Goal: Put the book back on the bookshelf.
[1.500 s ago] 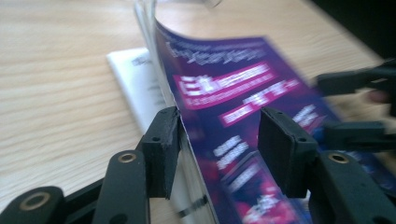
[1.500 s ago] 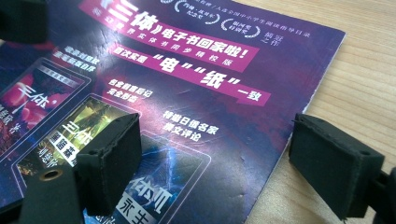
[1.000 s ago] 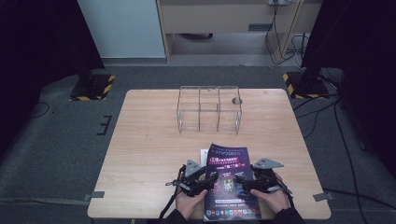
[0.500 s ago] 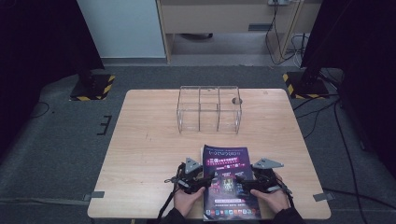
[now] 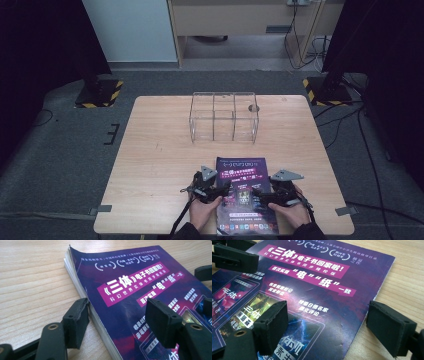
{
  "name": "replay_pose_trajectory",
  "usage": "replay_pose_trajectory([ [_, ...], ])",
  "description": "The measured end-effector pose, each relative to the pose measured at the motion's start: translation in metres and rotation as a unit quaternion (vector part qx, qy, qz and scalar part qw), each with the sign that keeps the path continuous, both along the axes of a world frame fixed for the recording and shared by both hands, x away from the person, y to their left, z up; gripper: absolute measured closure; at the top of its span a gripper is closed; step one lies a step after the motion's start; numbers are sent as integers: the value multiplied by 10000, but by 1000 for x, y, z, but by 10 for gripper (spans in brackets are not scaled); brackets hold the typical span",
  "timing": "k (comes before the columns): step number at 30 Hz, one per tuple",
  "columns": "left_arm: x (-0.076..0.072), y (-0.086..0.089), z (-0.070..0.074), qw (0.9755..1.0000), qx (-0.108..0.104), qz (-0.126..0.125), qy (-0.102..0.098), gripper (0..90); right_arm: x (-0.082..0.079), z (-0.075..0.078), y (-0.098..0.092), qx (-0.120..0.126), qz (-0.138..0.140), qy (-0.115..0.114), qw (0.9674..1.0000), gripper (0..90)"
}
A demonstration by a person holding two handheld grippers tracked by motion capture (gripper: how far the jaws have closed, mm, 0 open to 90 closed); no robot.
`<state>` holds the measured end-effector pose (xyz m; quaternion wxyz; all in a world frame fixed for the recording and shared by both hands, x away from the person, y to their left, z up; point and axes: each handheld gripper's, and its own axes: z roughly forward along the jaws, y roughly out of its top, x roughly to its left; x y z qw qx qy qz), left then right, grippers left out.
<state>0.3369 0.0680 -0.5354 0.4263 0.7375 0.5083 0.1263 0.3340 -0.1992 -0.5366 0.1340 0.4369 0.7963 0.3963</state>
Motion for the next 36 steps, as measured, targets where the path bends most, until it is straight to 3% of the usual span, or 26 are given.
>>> replay_pose_trajectory([
  [6,-2,7,0,9987,-443,195,150,410,0,0,1,-22,-24,-25,10000,178],
  [9,-6,10,4,9983,-566,117,35,434,0,0,1,-14,-30,-12,10000,178],
  [12,-9,12,10,9960,-877,-97,-146,459,0,0,0,-12,-24,-7,10000,178],
  [15,-12,10,12,9947,-946,-299,-280,460,0,0,0,-7,-26,-13,10000,178],
  [17,-14,8,13,9945,-926,-346,-336,458,0,0,0,-2,-33,-14,10000,178],
  [23,-14,10,9,9949,-917,-334,-241,448,0,0,0,1,-46,-14,10000,178],
  [28,-9,15,3,9965,-773,-283,-143,446,0,0,0,-1,-46,-15,10000,179],
  [32,-8,13,0,9982,-524,-262,-148,430,0,0,0,-1,-54,-14,10000,178],
  [36,-6,14,-1,9982,-578,-185,-26,432,0,0,0,-15,-56,-29,10000,178],
])
